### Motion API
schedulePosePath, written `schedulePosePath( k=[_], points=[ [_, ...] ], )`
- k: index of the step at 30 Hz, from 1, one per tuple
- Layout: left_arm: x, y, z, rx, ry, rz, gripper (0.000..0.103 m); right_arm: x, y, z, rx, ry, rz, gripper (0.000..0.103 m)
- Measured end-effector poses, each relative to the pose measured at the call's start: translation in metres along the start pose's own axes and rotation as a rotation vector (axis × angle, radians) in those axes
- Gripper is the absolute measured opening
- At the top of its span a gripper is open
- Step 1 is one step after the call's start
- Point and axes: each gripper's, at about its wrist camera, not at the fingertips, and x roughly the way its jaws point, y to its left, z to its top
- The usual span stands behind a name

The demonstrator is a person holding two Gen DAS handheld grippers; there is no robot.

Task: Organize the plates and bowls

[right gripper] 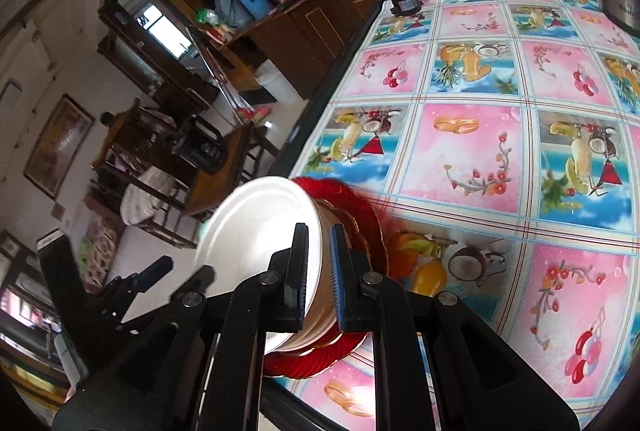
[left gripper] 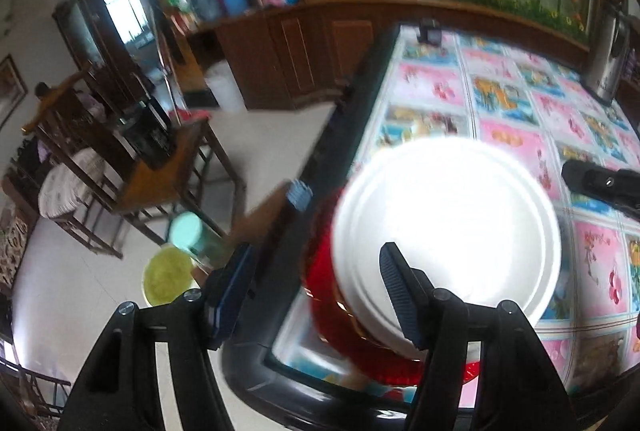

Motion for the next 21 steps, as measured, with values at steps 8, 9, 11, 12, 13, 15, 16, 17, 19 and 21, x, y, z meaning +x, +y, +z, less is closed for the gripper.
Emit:
schedulePosePath(
  k=[8, 9, 11, 12, 13, 15, 16, 17, 19, 21],
  points=[
    [-0.058, -0.010, -0.004, 0.001, -0.242, 0.059, 0.077, -0.022, -0.005, -0.016, -0.069, -0.041, 0.088, 0.011],
    [-0.063, -0.014, -0.007, 0.001, -0.263, 0.060, 0.080, -0.026, -0.005, -0.019, -0.084, -0.046, 0.093, 0.014],
    [-0.069, -0.023, -0.012, -0.001, -0.284, 0.060, 0.080, -0.038, -0.005, -0.028, -0.121, -0.076, 0.086, 0.028],
    [-0.071, -0.026, -0.014, -0.001, -0.287, 0.059, 0.080, -0.046, -0.006, -0.033, -0.134, -0.100, 0.082, 0.040],
    [-0.072, -0.029, -0.015, -0.001, -0.288, 0.057, 0.080, -0.051, -0.006, -0.036, -0.141, -0.116, 0.081, 0.045],
    [-0.073, -0.034, -0.017, -0.007, -0.281, 0.048, 0.081, -0.065, -0.006, -0.042, -0.162, -0.155, 0.084, 0.054],
    [-0.074, -0.036, -0.018, -0.013, -0.274, 0.045, 0.081, -0.073, -0.004, -0.046, -0.181, -0.176, 0.081, 0.054],
    [-0.076, -0.038, -0.019, -0.021, -0.269, 0.042, 0.081, -0.080, -0.002, -0.050, -0.204, -0.199, 0.073, 0.054],
    [-0.081, -0.039, -0.021, -0.042, -0.262, 0.033, 0.081, -0.094, 0.005, -0.060, -0.264, -0.263, 0.047, 0.057],
    [-0.085, -0.039, -0.025, -0.065, -0.257, 0.022, 0.081, -0.107, 0.012, -0.072, -0.327, -0.330, 0.017, 0.065]
  ],
)
